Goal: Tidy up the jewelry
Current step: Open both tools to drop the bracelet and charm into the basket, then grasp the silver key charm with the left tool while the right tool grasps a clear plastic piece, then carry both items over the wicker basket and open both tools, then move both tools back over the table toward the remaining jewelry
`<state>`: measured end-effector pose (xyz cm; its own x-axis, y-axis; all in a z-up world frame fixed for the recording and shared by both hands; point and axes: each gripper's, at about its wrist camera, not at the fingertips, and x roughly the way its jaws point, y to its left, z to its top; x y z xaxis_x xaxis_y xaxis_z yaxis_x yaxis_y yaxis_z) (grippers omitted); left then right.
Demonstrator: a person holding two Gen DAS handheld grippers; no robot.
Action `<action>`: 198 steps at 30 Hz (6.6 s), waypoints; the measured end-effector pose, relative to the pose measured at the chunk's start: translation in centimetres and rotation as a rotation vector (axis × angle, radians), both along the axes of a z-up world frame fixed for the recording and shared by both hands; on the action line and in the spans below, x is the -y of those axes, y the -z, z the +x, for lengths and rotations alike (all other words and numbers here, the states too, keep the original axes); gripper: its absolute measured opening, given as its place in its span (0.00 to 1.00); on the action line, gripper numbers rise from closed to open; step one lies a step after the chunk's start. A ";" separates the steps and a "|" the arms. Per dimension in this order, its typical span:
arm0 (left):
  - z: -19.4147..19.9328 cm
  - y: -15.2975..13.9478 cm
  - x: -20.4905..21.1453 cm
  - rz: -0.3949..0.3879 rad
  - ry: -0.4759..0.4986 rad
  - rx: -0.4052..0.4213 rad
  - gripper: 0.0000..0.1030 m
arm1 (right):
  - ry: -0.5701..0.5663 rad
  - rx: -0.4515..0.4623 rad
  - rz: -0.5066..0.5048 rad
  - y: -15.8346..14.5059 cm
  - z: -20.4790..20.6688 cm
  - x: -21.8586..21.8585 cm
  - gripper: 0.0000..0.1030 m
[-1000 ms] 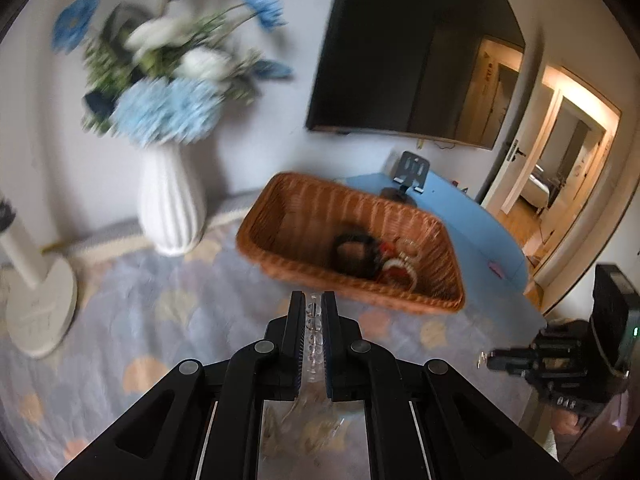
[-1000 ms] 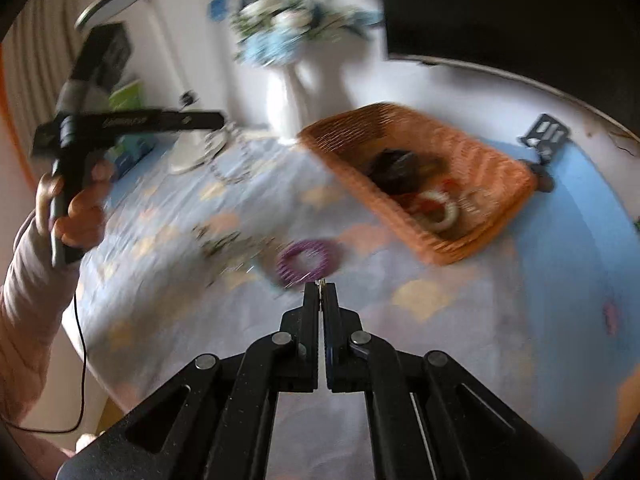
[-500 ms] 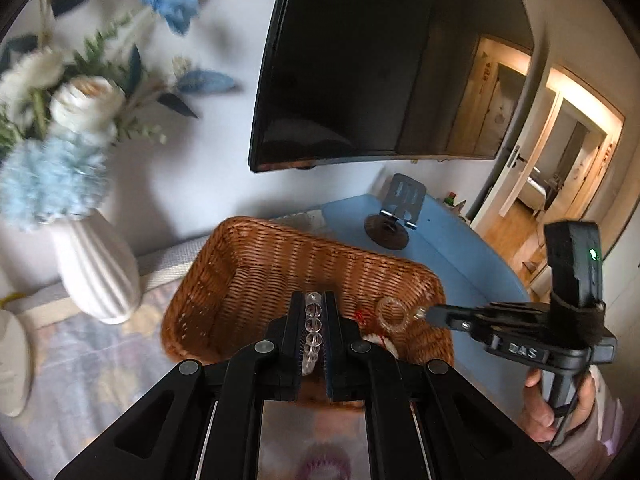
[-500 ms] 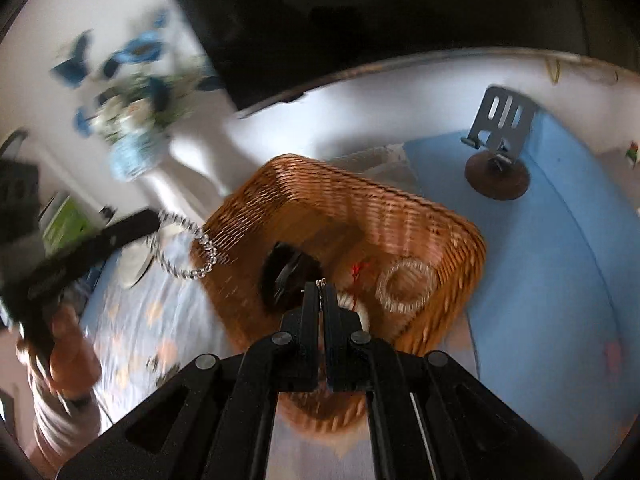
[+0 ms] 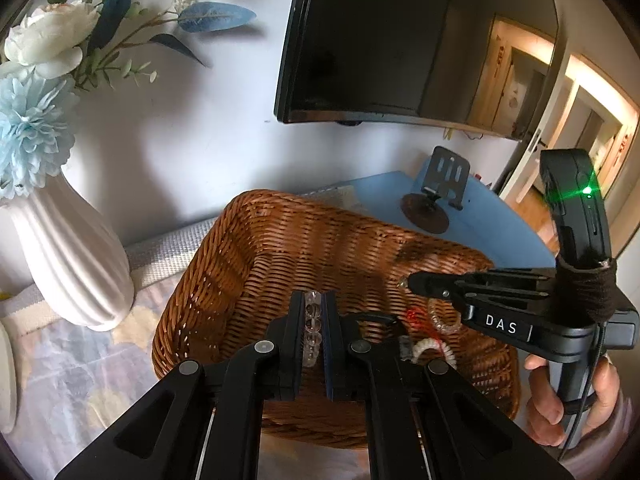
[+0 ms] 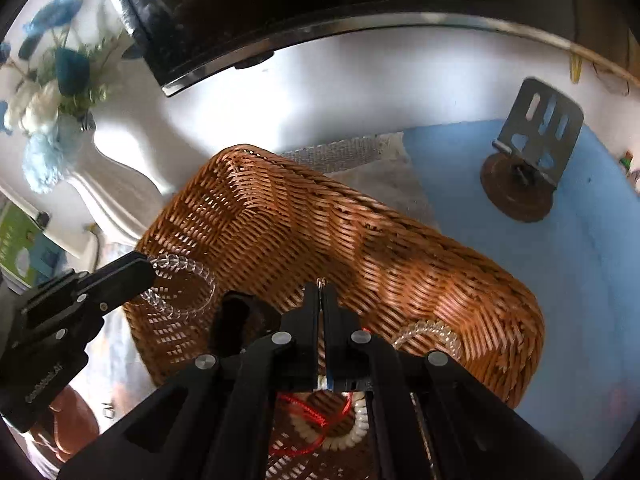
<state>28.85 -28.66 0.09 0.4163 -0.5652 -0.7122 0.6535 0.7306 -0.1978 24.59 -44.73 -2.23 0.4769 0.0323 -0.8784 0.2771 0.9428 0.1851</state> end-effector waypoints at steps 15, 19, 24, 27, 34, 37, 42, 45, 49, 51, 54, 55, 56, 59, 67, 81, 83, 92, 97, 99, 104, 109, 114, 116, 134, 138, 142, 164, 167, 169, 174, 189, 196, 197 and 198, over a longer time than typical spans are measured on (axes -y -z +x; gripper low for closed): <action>-2.8 -3.1 -5.3 -0.030 -0.062 0.009 0.39 | -0.039 0.139 0.097 -4.5 -4.9 -1.1 0.10; -5.0 -5.1 -6.9 -0.036 -0.068 0.063 0.39 | -0.059 0.211 0.079 -7.1 -8.2 -2.9 0.11; -7.4 -6.8 -9.1 -0.060 -0.078 0.073 0.48 | -0.120 0.282 0.064 -9.4 -13.0 -5.6 0.51; -9.9 -8.1 -10.6 -0.043 -0.082 0.145 0.48 | -0.130 0.329 0.045 -10.3 -16.4 -7.4 0.51; -14.0 -9.4 -14.8 -0.052 -0.078 0.182 0.56 | -0.169 0.314 -0.003 -9.5 -19.6 -10.6 0.51; -15.7 -8.2 -16.6 -0.020 -0.059 0.191 0.60 | -0.187 0.295 0.029 -8.5 -19.9 -11.0 0.51; -17.6 -4.1 -19.3 0.049 -0.057 0.177 0.60 | -0.225 0.263 0.046 -7.0 -20.2 -12.4 0.51; -17.4 -1.6 -20.6 0.062 -0.061 0.114 0.59 | -0.250 0.233 0.042 -6.1 -19.9 -13.3 0.51; -16.6 1.6 -21.3 0.083 -0.051 0.042 0.59 | -0.279 0.183 0.055 -4.3 -19.3 -14.1 0.51; -16.4 2.9 -21.3 0.096 -0.042 0.020 0.57 | -0.301 0.154 0.072 -3.2 -19.1 -14.6 0.51; -15.8 4.8 -21.1 0.102 -0.027 -0.034 0.54 | -0.345 0.107 0.084 -1.4 -18.8 -15.2 0.51; -15.5 5.2 -20.9 0.103 -0.024 -0.046 0.54 | -0.360 0.089 0.082 -0.7 -18.7 -15.6 0.51; -15.3 5.7 -20.6 0.104 -0.018 -0.059 0.54 | -0.371 0.077 0.081 -0.2 -18.6 -15.8 0.51; -14.7 6.7 -19.6 0.120 -0.010 -0.075 0.54 | -0.417 0.032 0.094 1.6 -18.2 -16.7 0.51; -13.5 8.2 -18.1 0.144 -0.024 -0.073 0.44 | -0.467 0.003 0.024 3.6 -16.6 -17.5 0.40; -13.5 8.3 -18.1 0.127 -0.020 -0.064 0.44 | -0.545 -0.002 0.005 3.8 -16.9 -19.7 0.13; -13.6 8.3 -18.1 0.130 -0.017 -0.060 0.44 | -0.533 -0.021 0.062 3.7 -17.8 -19.0 0.13; -13.8 8.4 -17.5 0.160 -0.023 -0.034 0.43 | -0.408 -0.047 0.329 4.0 -21.8 -14.1 0.13; -14.0 8.4 -16.8 0.190 -0.040 0.004 0.23 | -0.434 -0.002 0.206 2.5 -21.8 -15.8 0.33; -14.1 8.3 -16.7 0.195 -0.039 0.012 0.23 | -0.457 0.024 0.153 2.0 -21.2 -16.9 0.36; -14.4 8.3 -16.9 0.190 -0.035 0.017 0.23 | -0.505 0.028 0.009 2.7 -18.9 -19.4 0.36; -14.7 8.3 -16.8 0.200 -0.031 0.034 0.23 | -0.527 -0.001 -0.133 3.7 -17.9 -21.2 0.20; -14.7 8.2 -16.9 0.192 -0.038 0.034 0.23 | -0.530 -0.049 -0.232 3.4 -19.2 -21.2 0.08; -14.6 8.1 -17.0 0.187 -0.044 0.033 0.23 | -0.507 -0.081 -0.240 3.1 -19.9 -20.4 0.08; -15.6 1.1 -16.2 0.071 -0.025 0.120 0.23 | -0.285 0.105 -0.173 -5.9 -22.7 -10.9 0.08; -14.4 -3.2 -12.8 0.060 0.004 0.195 0.23 | -0.214 0.163 -0.153 -8.1 -19.7 -7.5 0.08; -11.7 -6.2 -8.3 0.043 0.024 0.228 0.23 | -0.150 0.188 -0.064 -9.1 -14.6 -3.8 0.08; 2.0 1.5 1.6 0.030 0.026 0.026 0.23 | -0.128 -0.029 -0.028 0.5 1.4 -2.6 0.07; 2.3 1.8 1.5 0.030 0.026 0.020 0.24 | -0.126 -0.023 -0.040 0.5 1.3 -2.7 0.08; 2.4 1.6 1.0 0.006 0.018 0.000 0.24 | -0.121 -0.021 -0.025 0.4 1.2 -2.5 0.10; 1.4 0.0 -1.1 -0.047 0.014 -0.019 0.42 | -0.106 -0.001 0.016 -0.7 0.1 -2.0 0.12; -7.4 -6.9 -10.3 -0.080 -0.033 0.079 0.49 | -0.165 0.114 0.004 -8.3 -7.9 -6.4 0.33; -13.1 -5.2 -17.4 -0.124 -0.087 0.075 0.50 | -0.257 0.218 0.007 -9.0 -14.4 -10.6 0.36; -13.9 -4.3 -18.3 -0.113 -0.098 0.071 0.50 | -0.264 0.227 -0.001 -8.5 -15.1 -11.3 0.36; -14.6 -3.6 -19.2 -0.102 -0.114 0.071 0.50 | -0.273 0.234 -0.016 -7.7 -16.1 -12.1 0.36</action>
